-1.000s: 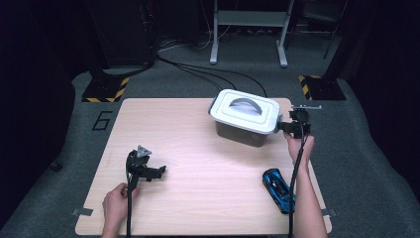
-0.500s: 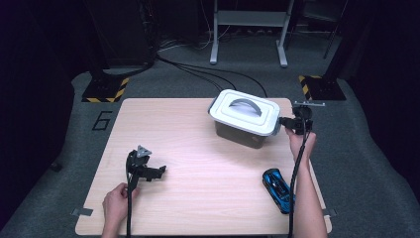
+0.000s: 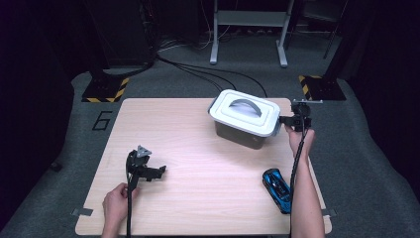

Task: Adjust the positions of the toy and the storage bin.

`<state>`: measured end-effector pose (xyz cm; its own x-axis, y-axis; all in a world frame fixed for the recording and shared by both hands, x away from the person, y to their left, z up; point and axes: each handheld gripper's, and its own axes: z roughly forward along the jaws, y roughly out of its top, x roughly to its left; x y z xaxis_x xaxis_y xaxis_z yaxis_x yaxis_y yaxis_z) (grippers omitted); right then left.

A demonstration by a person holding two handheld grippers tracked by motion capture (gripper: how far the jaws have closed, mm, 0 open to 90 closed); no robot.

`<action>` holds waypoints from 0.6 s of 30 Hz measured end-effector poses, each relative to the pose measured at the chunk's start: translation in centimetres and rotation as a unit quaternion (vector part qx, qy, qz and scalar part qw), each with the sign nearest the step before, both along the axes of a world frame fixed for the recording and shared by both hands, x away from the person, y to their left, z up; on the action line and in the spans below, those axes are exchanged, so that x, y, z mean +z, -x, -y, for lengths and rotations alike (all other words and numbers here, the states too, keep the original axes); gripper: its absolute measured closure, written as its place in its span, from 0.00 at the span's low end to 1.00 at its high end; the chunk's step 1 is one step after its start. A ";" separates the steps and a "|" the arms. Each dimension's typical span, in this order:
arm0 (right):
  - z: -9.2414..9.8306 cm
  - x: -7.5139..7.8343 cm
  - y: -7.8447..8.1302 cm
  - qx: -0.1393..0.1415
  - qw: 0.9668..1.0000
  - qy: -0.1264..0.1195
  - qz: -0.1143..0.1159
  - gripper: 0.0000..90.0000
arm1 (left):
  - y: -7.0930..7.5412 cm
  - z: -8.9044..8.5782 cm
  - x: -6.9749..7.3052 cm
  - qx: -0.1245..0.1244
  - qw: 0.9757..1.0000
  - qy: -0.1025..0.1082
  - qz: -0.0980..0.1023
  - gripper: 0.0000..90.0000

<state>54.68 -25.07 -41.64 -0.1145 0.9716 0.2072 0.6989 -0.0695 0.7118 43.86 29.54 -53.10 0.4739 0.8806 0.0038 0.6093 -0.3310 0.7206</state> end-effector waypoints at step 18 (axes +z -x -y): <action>-1.6 0.5 5.0 0.048 0.999 0.011 -0.006 0.85 | 0.0 0.0 0.0 0.000 1.000 0.000 -0.001 0.00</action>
